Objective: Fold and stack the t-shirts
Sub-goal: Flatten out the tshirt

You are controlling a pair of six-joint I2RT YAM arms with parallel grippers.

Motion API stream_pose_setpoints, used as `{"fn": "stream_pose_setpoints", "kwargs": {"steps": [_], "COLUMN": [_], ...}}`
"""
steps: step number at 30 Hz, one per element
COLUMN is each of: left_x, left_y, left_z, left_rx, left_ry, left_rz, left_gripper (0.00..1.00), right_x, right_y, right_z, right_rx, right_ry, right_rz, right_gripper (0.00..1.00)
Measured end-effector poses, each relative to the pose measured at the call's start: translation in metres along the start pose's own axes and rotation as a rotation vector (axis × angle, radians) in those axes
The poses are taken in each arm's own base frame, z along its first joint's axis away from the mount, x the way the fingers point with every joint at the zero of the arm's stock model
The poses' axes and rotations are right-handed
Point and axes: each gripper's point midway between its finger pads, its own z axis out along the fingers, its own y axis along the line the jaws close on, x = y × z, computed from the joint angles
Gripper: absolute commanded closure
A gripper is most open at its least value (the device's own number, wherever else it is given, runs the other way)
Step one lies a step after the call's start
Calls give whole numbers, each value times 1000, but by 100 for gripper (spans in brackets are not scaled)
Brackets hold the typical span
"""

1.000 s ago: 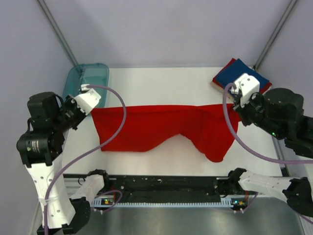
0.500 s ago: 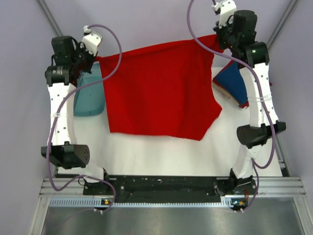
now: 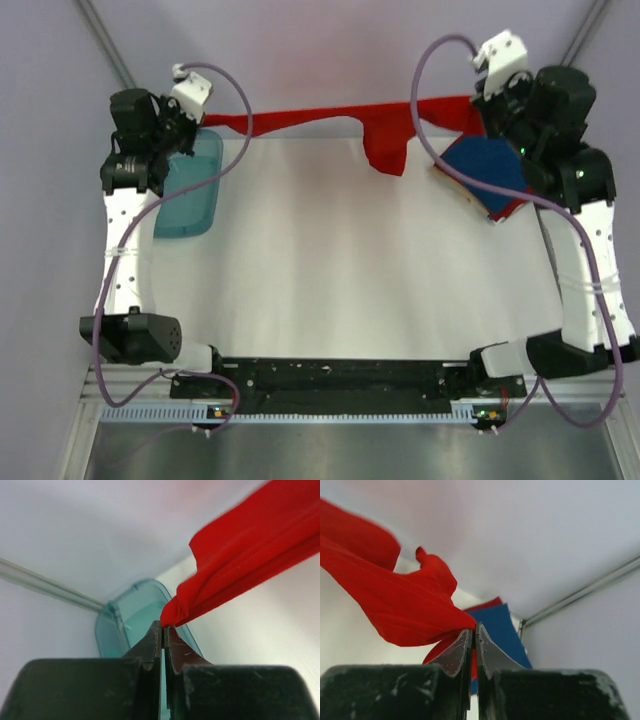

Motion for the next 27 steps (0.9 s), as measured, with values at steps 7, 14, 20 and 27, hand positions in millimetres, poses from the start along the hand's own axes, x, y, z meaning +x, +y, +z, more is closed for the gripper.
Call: {"fn": "stream_pose_setpoints", "kwargs": {"steps": [7,14,20,27], "left_x": [120,278,356,352], "left_y": [-58,-146,-196,-184], "left_z": [-11,-56,-126,-172], "left_rx": [110,401,644,711], "left_ry": [264,733,1076,1186], "left_rz": [-3,-30,-14,123], "left_gripper": [100,86,52,50], "right_x": [151,310,314,313], "right_y": [164,306,346,372], "right_z": [-54,-146,-185,-213], "right_rx": [-448,-970,-1189,-1336], "right_ry": [344,771,768,767], "right_rz": [-175,-479,-530,-533], "right_gripper": [100,93,57,50]}}
